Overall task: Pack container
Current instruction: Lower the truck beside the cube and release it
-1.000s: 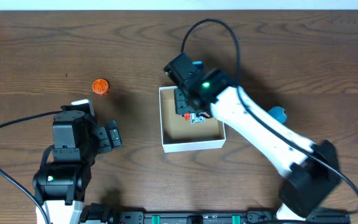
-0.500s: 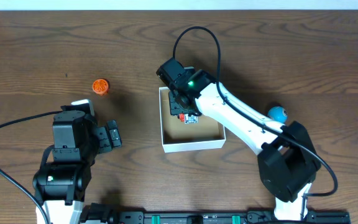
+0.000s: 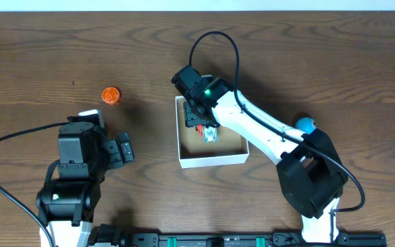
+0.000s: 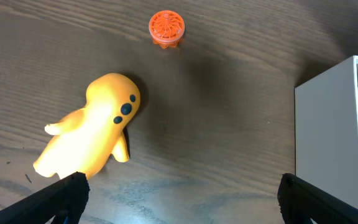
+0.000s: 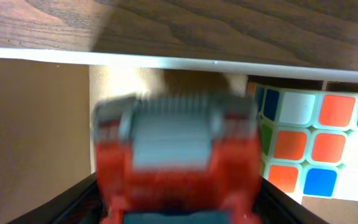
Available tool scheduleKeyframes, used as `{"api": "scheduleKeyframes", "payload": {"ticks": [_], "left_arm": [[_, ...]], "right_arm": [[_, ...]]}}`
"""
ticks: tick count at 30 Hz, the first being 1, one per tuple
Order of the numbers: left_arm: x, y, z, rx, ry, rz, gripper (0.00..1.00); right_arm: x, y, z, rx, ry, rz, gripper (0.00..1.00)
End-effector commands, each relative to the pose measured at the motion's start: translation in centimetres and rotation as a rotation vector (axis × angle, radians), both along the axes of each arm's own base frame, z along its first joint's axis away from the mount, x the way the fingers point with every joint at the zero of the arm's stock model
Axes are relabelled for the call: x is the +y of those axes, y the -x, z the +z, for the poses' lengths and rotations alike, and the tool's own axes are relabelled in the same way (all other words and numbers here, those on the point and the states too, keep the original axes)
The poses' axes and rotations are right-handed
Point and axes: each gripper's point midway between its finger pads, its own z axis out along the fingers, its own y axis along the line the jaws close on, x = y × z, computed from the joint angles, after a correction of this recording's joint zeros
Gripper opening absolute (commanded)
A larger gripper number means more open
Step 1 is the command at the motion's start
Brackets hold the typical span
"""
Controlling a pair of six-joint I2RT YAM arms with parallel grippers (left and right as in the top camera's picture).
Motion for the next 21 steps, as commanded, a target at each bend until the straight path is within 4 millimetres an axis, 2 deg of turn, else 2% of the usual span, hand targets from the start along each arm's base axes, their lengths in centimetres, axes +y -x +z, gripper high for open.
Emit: {"api": "scheduleKeyframes", "payload": {"ticks": [1, 13, 17, 21], "left_arm": [[0.1, -0.2, 0.8, -0.017, -0.009, -0.002, 0.98], [0.1, -0.2, 0.7, -0.015, -0.009, -0.002, 0.98], [0.1, -0.2, 0.7, -0.015, -0.009, -0.002, 0.98], [0.1, -0.2, 0.7, -0.015, -0.009, -0.002, 0.98]], "right_arm": [[-0.6, -0.8, 0.0, -0.020, 0.016, -0.026, 0.71], [-0.9, -1.1, 0.3, -0.039, 0.033, -0.022, 0.73], [-1.5, -1.6, 2.4, -0.096, 0.042, -0.030, 0.72], [-1.6, -2.3, 5.8, -0.186, 0.021, -0.006, 0.69]]}}
